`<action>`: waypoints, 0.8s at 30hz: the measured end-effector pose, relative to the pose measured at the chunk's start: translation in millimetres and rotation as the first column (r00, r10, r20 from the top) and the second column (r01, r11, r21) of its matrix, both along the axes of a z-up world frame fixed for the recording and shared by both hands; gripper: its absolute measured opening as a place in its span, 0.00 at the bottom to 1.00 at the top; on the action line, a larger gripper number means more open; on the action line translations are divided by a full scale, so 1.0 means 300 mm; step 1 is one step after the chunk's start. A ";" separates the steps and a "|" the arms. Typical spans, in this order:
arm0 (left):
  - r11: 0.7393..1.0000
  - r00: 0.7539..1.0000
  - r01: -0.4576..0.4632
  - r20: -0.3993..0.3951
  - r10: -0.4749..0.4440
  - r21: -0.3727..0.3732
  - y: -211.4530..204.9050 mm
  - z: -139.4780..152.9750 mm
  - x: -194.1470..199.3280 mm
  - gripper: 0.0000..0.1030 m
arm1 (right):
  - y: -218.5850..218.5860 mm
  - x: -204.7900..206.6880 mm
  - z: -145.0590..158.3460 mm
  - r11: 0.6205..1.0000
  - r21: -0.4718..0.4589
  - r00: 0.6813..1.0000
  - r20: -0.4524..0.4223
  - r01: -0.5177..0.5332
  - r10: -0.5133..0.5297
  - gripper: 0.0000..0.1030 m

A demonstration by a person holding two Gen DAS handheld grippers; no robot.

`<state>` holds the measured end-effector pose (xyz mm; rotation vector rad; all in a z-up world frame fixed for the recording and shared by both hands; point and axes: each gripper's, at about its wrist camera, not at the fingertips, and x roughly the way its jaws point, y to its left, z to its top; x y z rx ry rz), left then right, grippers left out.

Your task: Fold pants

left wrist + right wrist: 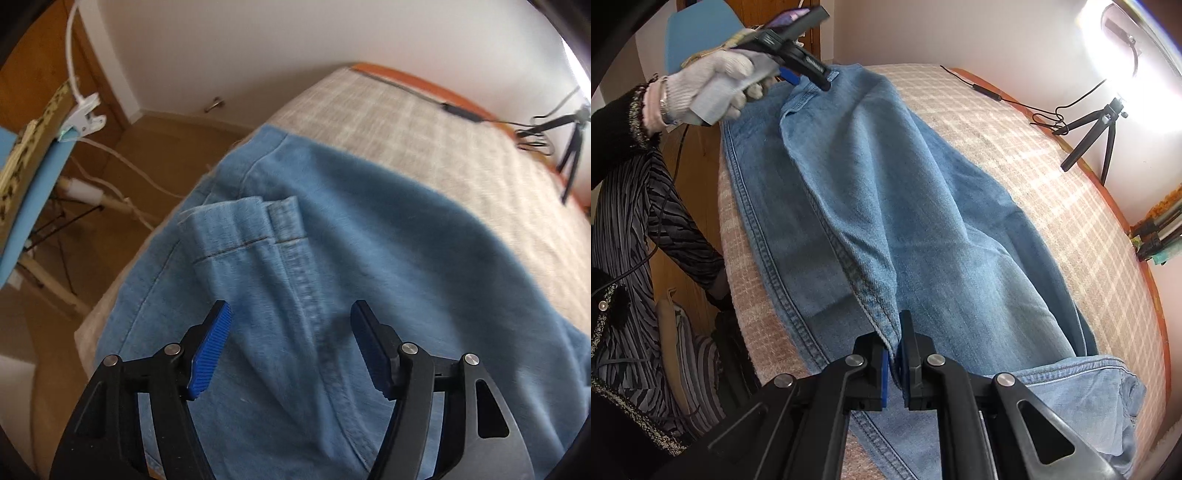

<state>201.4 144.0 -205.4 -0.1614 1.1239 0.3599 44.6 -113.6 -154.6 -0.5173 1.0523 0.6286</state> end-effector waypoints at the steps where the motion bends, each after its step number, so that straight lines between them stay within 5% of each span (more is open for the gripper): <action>1: 1.000 1.000 -0.012 0.010 0.012 -0.020 0.019 -0.009 -0.010 0.56 | 0.000 -0.002 0.000 1.000 -0.001 1.000 0.001 -0.001 0.001 0.03; 2: 0.999 1.000 -0.016 0.024 0.017 -0.040 0.033 -0.011 -0.020 0.52 | 0.001 -0.004 -0.001 1.000 -0.001 1.000 0.003 0.000 0.000 0.03; 4: 0.997 0.998 -0.034 0.052 0.038 -0.062 0.073 -0.001 -0.053 0.24 | 0.003 -0.008 -0.004 1.000 -0.002 1.000 0.002 0.004 -0.004 0.03; 6: 0.995 0.996 -0.049 0.065 0.054 -0.083 0.099 0.012 -0.071 0.10 | 0.008 -0.012 -0.008 1.000 -0.011 1.000 0.003 0.003 -0.003 0.03; 12: 0.981 0.988 -0.111 0.084 0.126 -0.159 0.208 0.024 -0.172 0.09 | 0.008 -0.015 -0.014 1.000 -0.018 1.000 -0.024 -0.018 0.017 0.05; 18: 0.961 0.987 -0.086 0.109 0.118 -0.262 0.242 0.014 -0.211 0.09 | 0.037 0.031 0.052 0.997 0.044 0.992 -0.109 -0.060 0.065 0.34; 24: 0.916 0.973 -0.114 0.141 0.180 -0.384 0.304 -0.008 -0.222 0.38 | 0.143 0.150 0.157 0.981 0.155 0.985 -0.112 -0.115 0.133 0.52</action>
